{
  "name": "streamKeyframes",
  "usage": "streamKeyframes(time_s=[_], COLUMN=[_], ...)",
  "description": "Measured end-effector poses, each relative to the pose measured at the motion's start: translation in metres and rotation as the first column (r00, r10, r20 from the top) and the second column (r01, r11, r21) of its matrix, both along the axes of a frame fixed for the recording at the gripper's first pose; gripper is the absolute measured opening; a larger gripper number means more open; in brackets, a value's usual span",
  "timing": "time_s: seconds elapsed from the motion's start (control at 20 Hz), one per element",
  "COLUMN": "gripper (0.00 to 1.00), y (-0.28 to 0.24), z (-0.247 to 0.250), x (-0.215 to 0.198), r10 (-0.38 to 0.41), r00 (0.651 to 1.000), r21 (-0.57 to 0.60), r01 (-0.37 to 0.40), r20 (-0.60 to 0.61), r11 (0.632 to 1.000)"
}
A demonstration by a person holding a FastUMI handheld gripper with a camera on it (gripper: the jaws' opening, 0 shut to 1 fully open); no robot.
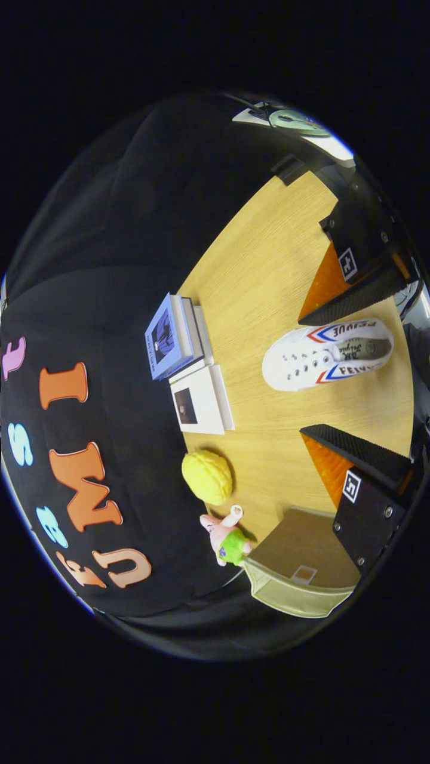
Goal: Open the storage box then place both shoes into the box .Put the left shoe in first, then the right shoe, with the right side of both shoes facing outward in a uniform manner.
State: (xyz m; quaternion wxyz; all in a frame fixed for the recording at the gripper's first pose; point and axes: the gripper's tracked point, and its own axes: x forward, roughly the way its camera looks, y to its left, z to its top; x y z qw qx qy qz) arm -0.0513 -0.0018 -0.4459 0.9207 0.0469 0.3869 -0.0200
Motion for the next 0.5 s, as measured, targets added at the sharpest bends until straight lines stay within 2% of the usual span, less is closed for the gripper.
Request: streamKeyframes(time_s=[0.4, 0.5], gripper=[0.96, 0.91], y=[-0.042, -0.042], z=[-0.058, -0.067], x=[-0.016, -0.016], r10=[-0.050, -0.050], r00=[0.993, 0.992], r21=[0.012, 0.024], r01=[0.051, 0.053], r20=[-0.104, -0.118], r11=[0.999, 0.998])
